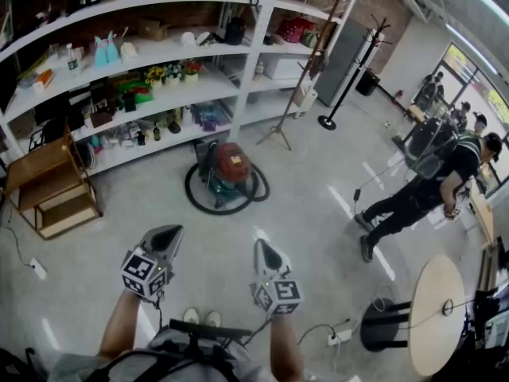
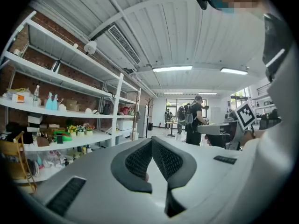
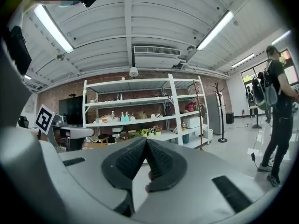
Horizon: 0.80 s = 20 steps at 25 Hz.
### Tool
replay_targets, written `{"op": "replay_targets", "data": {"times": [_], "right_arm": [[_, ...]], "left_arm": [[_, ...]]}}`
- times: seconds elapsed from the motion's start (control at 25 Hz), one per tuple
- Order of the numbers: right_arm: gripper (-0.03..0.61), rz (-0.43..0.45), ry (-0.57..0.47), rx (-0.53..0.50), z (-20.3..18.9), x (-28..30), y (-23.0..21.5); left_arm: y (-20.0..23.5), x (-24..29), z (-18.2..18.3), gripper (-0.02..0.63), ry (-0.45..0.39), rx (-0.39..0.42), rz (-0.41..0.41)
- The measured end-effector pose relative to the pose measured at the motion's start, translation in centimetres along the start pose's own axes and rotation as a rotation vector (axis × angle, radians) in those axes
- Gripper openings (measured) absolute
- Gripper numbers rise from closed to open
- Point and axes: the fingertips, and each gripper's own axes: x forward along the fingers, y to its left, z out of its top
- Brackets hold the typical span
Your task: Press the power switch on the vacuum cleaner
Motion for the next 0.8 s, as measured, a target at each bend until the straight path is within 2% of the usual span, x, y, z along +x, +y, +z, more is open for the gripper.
{"op": "replay_targets", "data": {"times": [0.28,0.56,0.8], "right_arm": [[0.012,0.004,0.029,-0.009,-0.5,1.5,1.4],[0.012,-0.017,0.017,-0.019,-0.4,3.0,3.0],[0.012,-0.017,0.023,-0.007,-1.1,4.1,2.8]], "left_arm": [[2.2,-0.1,0.2,0.008,-0.011,-0.003,0.008],[4.4,-0.2,0.2,0.009,-0.017,0.007,-0.006],[4.8,0.9,-0.4,0.009,-0.008,0.007,-0.022]]}}
